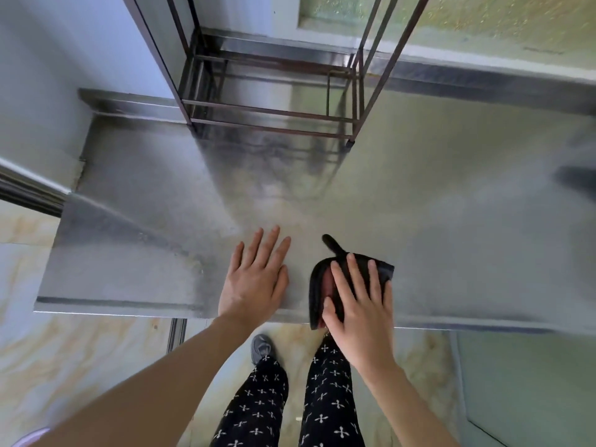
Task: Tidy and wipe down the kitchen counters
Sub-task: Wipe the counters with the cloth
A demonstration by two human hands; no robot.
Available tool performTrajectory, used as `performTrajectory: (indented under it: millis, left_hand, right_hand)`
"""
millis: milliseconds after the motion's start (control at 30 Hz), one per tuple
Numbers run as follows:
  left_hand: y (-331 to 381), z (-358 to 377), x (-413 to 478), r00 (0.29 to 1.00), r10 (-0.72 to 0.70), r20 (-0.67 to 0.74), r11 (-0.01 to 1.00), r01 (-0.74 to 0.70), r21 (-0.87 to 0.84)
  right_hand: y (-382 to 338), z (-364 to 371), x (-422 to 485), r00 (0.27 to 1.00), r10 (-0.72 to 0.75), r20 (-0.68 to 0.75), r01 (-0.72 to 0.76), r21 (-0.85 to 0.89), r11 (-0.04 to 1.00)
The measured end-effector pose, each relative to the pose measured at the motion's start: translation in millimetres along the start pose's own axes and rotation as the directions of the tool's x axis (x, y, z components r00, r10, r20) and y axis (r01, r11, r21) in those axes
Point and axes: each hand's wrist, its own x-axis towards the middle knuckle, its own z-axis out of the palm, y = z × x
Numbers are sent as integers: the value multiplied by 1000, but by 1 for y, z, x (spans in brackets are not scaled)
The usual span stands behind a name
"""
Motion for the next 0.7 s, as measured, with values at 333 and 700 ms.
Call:
performTrajectory:
  millis: [333,700]
  left_hand:
    - [1,0,2,1000,-14,10,1000,14,9]
    - [0,1,2,1000,2,-2,999,-2,34]
  right_hand:
    - [-12,-3,2,997,-55,61,54,7,999]
    - [-29,-7,106,991,-131,-6,131,32,991]
